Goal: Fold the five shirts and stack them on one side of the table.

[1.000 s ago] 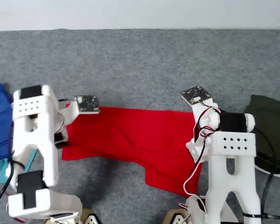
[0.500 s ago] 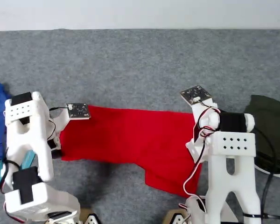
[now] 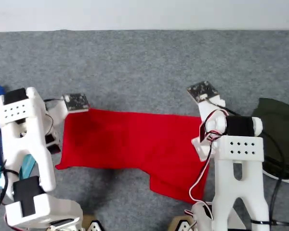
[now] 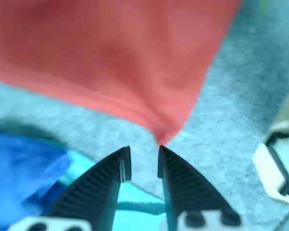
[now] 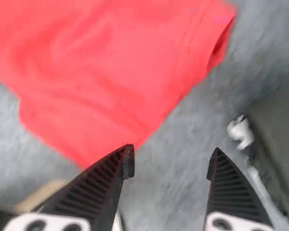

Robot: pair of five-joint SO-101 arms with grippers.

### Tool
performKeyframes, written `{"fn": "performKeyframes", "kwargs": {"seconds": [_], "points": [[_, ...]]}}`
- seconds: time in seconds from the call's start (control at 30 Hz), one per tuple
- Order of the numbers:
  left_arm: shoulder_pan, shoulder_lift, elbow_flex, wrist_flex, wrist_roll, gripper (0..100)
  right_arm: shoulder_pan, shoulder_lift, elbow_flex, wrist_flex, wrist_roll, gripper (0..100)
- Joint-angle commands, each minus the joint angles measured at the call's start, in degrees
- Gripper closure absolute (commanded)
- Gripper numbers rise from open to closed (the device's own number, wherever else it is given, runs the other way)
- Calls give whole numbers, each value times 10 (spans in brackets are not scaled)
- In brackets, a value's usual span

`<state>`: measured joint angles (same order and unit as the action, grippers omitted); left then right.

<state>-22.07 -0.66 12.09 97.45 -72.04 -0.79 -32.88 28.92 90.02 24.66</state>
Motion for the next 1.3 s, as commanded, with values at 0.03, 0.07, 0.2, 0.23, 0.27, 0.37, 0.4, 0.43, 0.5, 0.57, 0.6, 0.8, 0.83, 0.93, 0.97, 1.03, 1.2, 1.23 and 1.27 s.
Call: {"fn": "performKeyframes", "kwargs": {"seconds": [0.03, 0.07, 0.2, 0.23, 0.27, 0.37, 0.4, 0.43, 0.5, 0.57, 0.6, 0.8, 0.83, 0.93, 0.97, 1.03, 1.2, 1.23, 1.27], "points": [[30, -25, -31, -99, 138, 900, 2, 53, -8, -77, -6, 746], [38, -25, -30, -135, 188, 900, 2, 79, -9, -96, -7, 747], [81, 6, -29, -229, 337, 914, -10, 195, -40, -150, -7, 824], [91, 22, -29, -245, 353, 933, -16, 224, -60, -153, -7, 859], [99, 40, -29, -261, 364, 957, -24, 253, -83, -153, -7, 890], [118, 101, -31, -288, 373, 994, -35, 339, -149, -150, -7, 953], [120, 123, -38, -287, 374, 993, -34, 366, -169, -150, -6, 961], [120, 143, -49, -284, 375, 993, -31, 393, -187, -150, -5, 965], [116, 182, -75, -269, 375, 993, -22, 444, -221, -149, -3, 967], [105, 211, -103, -255, 375, 993, -7, 490, -258, -149, -2, 967], [98, 226, -121, -251, 375, 993, 1, 512, -279, -148, 3, 967], [70, 289, -203, -216, 372, 993, 30, 627, -431, -108, 43, 967], [70, 295, -212, -205, 372, 993, 30, 643, -460, -95, 46, 967], [71, 301, -235, -177, 371, 993, 28, 679, -541, -57, 47, 967], [72, 299, -241, -169, 371, 993, 25, 685, -567, -41, 46, 967], [72, 287, -254, -153, 371, 993, 15, 690, -615, -1, 44, 967], [73, 220, -256, -141, 371, 993, -25, 689, -706, 102, 42, 966], [73, 204, -255, -137, 371, 993, -31, 689, -720, 122, 42, 966], [73, 188, -255, -133, 371, 993, -36, 688, -728, 131, 41, 966]]}}
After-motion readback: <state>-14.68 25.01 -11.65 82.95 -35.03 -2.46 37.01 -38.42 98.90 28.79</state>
